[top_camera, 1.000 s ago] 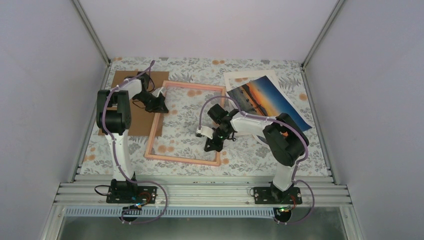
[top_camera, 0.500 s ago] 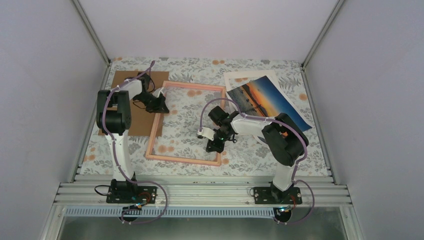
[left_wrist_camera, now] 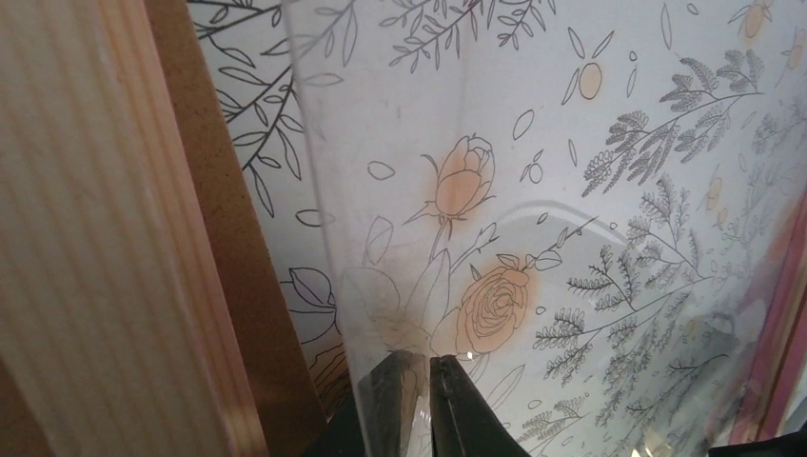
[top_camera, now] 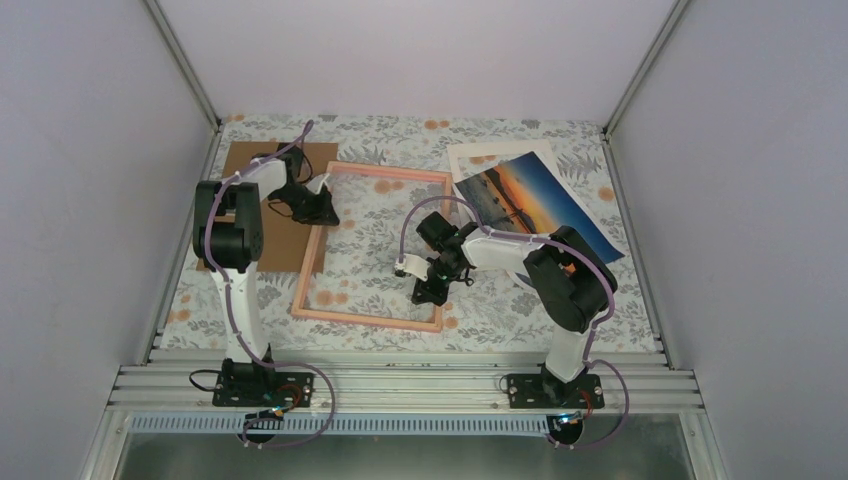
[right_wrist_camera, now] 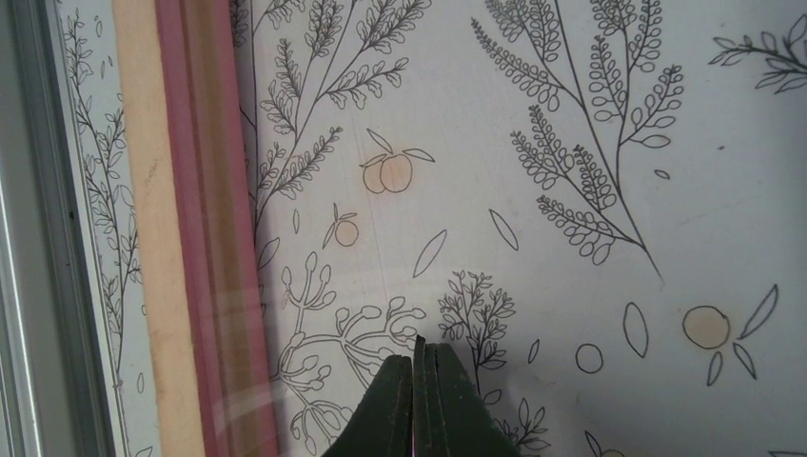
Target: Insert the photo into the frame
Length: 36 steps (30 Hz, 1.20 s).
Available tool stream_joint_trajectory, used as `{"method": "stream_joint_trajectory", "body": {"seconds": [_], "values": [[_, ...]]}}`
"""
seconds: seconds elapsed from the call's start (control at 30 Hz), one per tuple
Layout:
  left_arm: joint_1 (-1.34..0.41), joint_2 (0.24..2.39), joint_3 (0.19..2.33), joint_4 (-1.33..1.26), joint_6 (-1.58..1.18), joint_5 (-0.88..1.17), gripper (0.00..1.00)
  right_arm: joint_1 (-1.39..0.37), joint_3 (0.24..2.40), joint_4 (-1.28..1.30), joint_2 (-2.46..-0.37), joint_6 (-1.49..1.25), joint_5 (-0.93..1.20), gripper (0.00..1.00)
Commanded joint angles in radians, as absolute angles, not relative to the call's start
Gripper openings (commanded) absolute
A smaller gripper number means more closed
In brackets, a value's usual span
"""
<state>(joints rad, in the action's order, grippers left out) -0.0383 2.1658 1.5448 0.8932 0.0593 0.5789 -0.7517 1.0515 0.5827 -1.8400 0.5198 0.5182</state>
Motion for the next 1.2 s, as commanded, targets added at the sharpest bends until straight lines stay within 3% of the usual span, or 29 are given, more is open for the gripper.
{"method": "stream_joint_trajectory", "body": {"seconds": [0.0, 0.37, 0.7, 1.17], "values": [[-0.052, 2.121, 1.53, 0.871, 0.052, 0.533, 0.11, -0.757, 1.031, 0.582, -1.831, 0.505, 0.496, 0.04], [-0.055, 2.07, 1.529, 0.864, 0.06, 0.486, 0.24, -0.753, 1.026, 0.578, -1.83, 0.489, 0.494, 0.04], [-0.054, 2.034, 1.495, 0.823, 0.098, 0.573, 0.03, -0.749, 1.017, 0.575, -1.814, 0.481, 0.492, 0.04], [-0.044, 1.902, 1.344, 0.643, 0.154, 0.661, 0.02, -0.622, 1.019, 0.584, -1.716, 0.442, 0.577, 0.09]]}}
